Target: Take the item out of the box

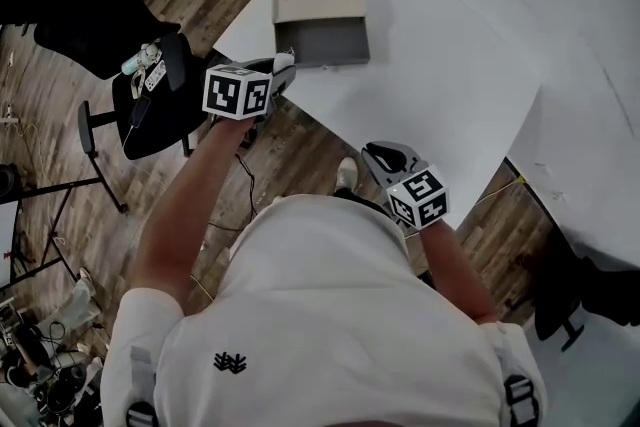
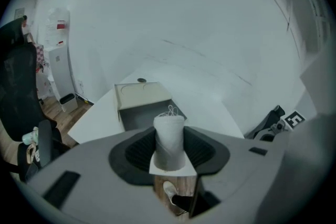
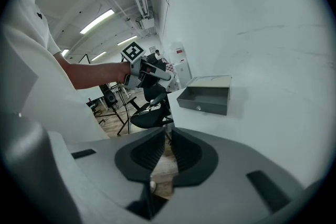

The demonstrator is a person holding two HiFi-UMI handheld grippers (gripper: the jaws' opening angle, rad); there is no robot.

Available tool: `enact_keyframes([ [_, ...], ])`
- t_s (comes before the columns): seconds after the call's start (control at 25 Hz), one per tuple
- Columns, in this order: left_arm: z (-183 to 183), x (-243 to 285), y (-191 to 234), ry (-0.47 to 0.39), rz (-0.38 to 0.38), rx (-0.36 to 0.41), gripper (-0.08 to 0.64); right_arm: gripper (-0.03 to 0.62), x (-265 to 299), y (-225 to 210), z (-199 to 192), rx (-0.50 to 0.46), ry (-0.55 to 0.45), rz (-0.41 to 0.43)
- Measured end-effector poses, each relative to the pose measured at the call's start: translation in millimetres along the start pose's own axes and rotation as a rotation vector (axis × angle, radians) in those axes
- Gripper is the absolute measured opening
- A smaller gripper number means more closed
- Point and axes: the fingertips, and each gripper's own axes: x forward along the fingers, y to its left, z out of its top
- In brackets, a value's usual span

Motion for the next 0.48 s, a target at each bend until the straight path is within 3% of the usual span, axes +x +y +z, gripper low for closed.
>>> enact_keyframes([
  [0.48, -41, -110, -33, -0.162, -0.095, 0.058, 0.169, 0.032, 19, 66, -3, -0.065, 0.017, -0.022],
])
